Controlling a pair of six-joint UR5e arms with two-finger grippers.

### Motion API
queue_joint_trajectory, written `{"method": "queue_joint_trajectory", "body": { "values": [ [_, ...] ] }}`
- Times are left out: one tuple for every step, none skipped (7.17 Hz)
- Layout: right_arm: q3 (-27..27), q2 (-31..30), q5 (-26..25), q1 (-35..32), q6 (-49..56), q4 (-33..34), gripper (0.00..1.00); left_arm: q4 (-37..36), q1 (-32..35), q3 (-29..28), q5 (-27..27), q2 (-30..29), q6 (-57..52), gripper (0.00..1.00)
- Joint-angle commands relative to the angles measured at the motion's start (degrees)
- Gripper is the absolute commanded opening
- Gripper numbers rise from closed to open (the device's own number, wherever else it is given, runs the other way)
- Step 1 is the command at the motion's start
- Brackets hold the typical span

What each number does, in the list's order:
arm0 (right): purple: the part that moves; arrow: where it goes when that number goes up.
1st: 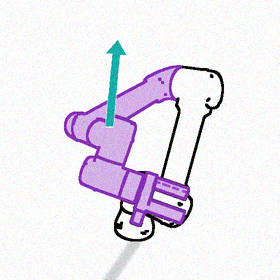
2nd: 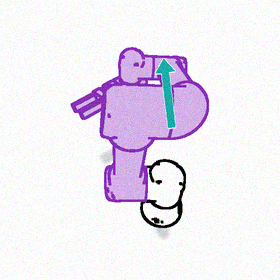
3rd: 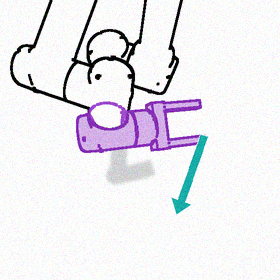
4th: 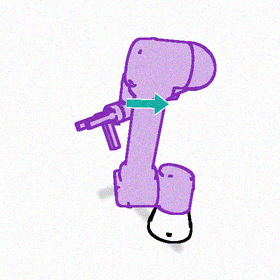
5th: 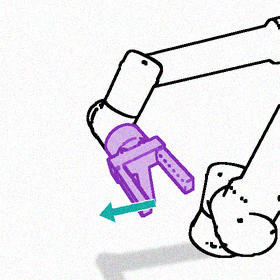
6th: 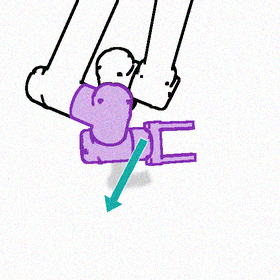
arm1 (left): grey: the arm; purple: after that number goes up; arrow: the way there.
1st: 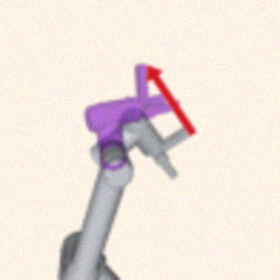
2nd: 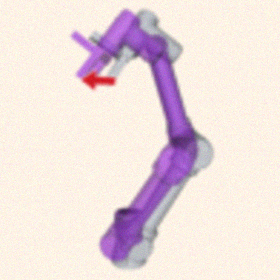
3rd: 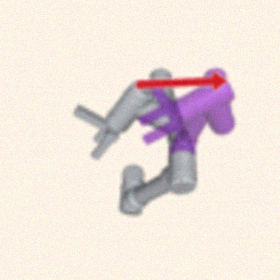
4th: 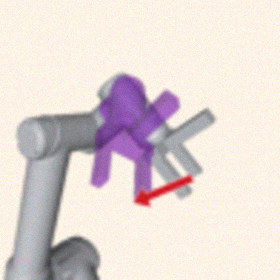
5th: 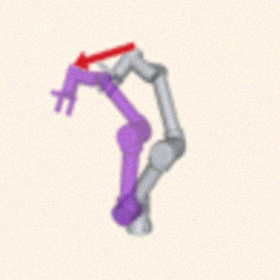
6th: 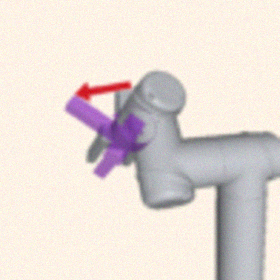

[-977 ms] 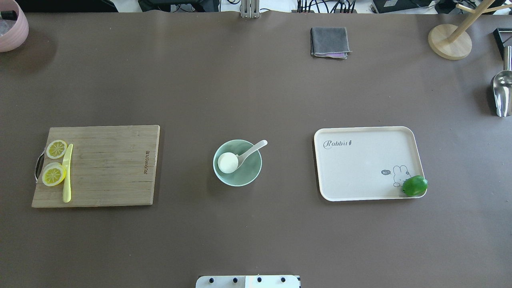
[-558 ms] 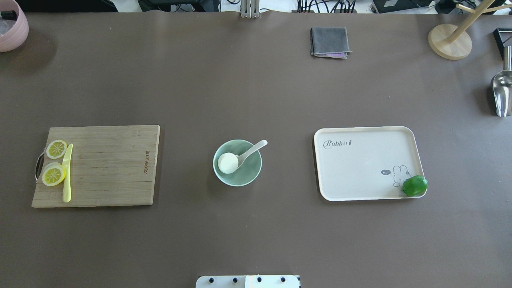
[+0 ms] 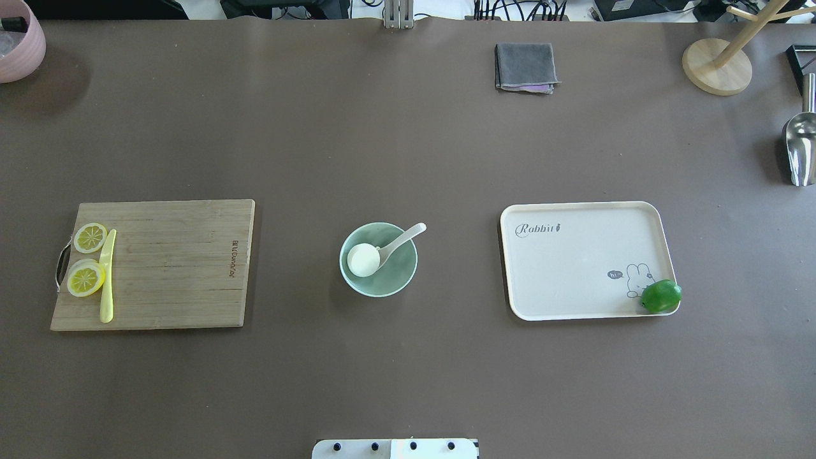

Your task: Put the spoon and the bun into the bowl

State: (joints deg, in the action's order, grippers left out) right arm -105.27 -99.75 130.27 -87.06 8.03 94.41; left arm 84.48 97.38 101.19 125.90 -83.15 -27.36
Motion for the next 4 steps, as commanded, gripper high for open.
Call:
{"method": "queue_joint_trajectory", "body": {
  "values": [
    [0.1,0.1,0.1,0.1,-0.1,0.1,1.00,0.1,0.0,0.5,0.0,0.0,-0.1,1.00],
    [0.2,0.1,0.2,0.2,0.0,0.1,1.00,0.1,0.0,0.5,0.0,0.0,-0.1,1.00],
    [0.2,0.1,0.2,0.3,0.0,0.1,1.00,0.0,0.0,0.5,0.0,0.0,-0.1,1.00],
    [0.0,0.1,0.1,0.3,0.1,0.0,1.00,0.1,0.0,0.5,0.2,0.0,0.0,1.00]
  ]
}}
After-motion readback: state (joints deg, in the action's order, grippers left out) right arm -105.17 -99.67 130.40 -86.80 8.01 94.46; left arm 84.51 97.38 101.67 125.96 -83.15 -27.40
